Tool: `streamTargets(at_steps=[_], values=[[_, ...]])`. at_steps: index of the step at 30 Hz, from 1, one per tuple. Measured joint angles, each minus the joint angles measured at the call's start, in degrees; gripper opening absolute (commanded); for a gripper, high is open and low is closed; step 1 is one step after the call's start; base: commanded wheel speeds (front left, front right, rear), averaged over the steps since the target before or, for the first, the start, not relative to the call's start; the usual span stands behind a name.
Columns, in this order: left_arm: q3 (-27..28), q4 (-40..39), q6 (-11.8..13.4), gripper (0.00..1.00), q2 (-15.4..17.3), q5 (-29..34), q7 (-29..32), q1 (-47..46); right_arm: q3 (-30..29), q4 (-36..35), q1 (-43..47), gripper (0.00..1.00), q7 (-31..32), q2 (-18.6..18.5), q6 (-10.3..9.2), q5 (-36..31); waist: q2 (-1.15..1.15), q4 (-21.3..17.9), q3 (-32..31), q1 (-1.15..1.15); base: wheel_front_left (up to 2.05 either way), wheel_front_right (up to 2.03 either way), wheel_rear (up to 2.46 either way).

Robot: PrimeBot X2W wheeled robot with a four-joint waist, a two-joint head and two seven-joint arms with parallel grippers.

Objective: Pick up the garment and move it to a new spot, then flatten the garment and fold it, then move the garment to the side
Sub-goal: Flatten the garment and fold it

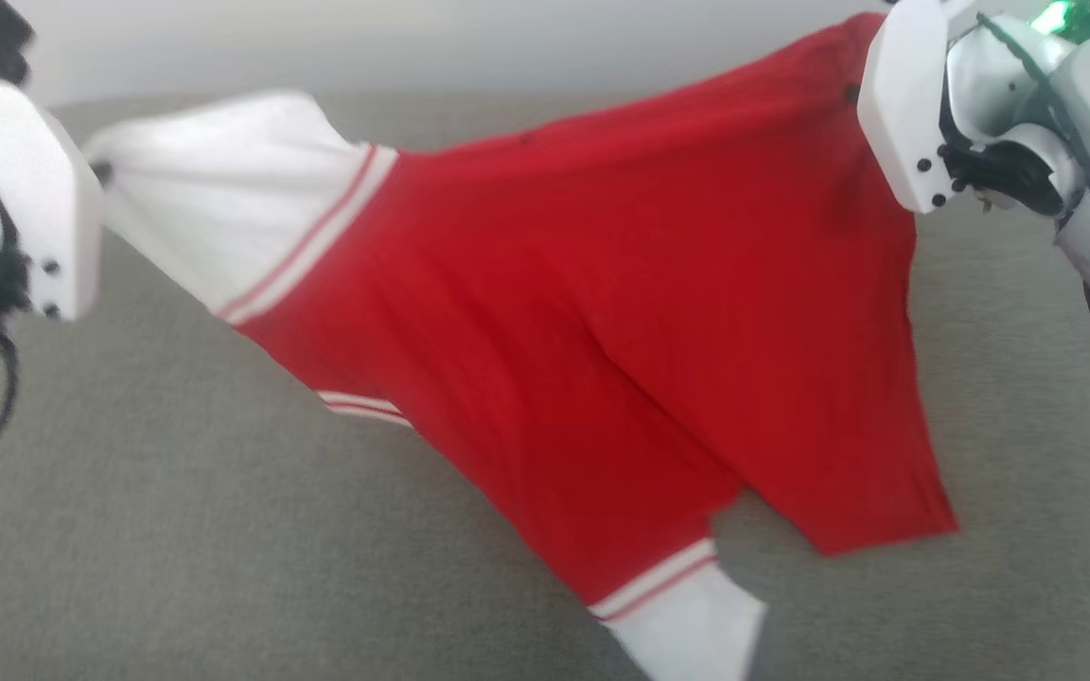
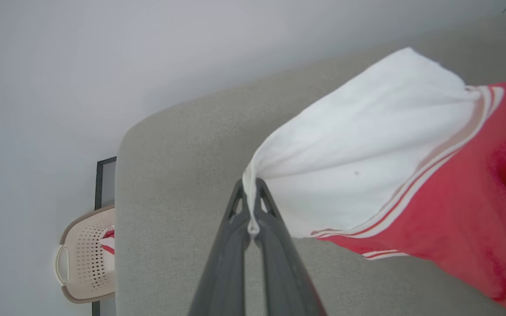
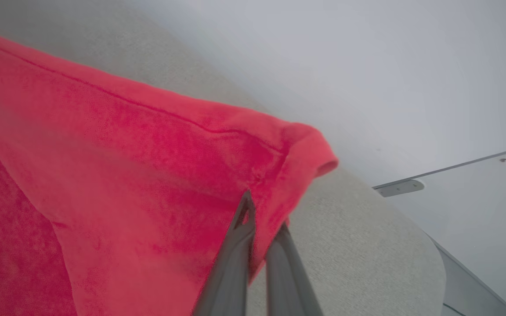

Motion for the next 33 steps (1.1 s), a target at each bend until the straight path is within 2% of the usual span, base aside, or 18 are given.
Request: streamTargets(at_steps=[5, 11, 18, 23, 30, 33], values=[[0.1, 4.6, -2.3, 0.00, -0.6, 1.4, 1.0, -5.5, -0.8, -1.3, -0.7, 0.00, -0.8, -0.3, 0.00, 0.5, 0.00, -3.0, -3.0, 0.00, 0.00, 0.00, 0.00], [-0.1, 11.3, -5.3, 0.00, -4.6, 5.6, -2.4, -13.1, -3.8, 1.4, -3.1, 0.00, -4.9, 1.0, 0.00, -1.4, 0.01, -5.3, -3.4, 0.00, 0.00, 0.00, 0.00], [0.3, 22.4, -9.1, 0.00, -11.4, 11.7, -13.6, -24.9, -10.9, 12.6, -9.3, 0.00, -16.4, 6.4, 0.00, -8.3, 0.02, -5.4, 1.8, 0.00, 0.00, 0.00, 0.00], [1.0, 30.9, -10.5, 0.00, -16.0, 16.0, -23.9, -34.1, -16.1, 22.6, -16.0, 0.00, -27.4, 10.4, 0.00, -15.6, 0.02, -5.2, 6.6, 0.00, 0.00, 0.00, 0.00], [1.6, 39.9, -10.9, 0.00, -20.5, 22.1, -41.1, -45.8, -24.4, 33.9, -25.8, 0.00, -45.2, 13.0, 0.00, -26.2, 0.01, -4.3, 12.5, 0.00, 0.00, 0.00, 0.00], [1.8, 42.3, -10.8, 0.00, -21.7, 22.8, -45.3, -47.9, -26.3, 35.2, -26.9, 0.00, -48.3, 13.3, 0.00, -29.4, 0.01, -3.8, 13.8, 0.00, 0.00, 0.00, 0.00]])
